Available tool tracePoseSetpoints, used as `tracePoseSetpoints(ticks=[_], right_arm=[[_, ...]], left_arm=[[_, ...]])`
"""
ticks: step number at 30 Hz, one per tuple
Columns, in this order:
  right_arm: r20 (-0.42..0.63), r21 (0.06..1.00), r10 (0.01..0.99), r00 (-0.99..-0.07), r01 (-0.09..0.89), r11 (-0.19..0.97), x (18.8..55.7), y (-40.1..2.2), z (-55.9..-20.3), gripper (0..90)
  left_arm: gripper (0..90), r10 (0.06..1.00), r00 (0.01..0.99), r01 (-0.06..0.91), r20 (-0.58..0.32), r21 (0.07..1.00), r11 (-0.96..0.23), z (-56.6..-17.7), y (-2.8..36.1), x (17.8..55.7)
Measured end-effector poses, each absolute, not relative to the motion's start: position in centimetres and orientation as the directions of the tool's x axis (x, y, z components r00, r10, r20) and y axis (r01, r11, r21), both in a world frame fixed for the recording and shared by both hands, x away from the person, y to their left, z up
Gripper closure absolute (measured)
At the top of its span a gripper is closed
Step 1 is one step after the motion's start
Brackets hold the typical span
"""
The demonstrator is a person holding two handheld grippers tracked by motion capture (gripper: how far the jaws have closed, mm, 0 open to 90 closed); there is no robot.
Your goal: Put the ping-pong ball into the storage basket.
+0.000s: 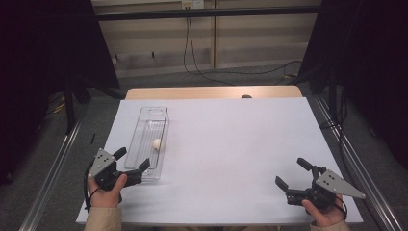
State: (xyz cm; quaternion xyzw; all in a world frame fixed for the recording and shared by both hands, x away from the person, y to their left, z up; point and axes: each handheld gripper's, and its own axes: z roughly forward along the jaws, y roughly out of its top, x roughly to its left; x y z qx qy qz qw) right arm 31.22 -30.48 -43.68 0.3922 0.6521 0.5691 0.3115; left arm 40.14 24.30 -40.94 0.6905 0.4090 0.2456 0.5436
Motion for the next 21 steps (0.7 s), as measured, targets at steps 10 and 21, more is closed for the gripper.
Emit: tracePoseSetpoints(ticks=[10,21], right_arm=[[0.044,0.987,0.866,-0.497,0.157,0.040,31.3,-30.5,-43.7,1.5],[0.050,0.986,0.866,-0.497,0.161,0.035,31.4,-30.5,-43.8,1.5]], left_arm=[[3.0,0.836,0.539,0.283,-0.105,0.957,-0.062,-41.3,24.5,39.5],[3.0,0.847,0.525,0.267,-0.086,0.961,-0.068,-42.1,24.7,38.8]])
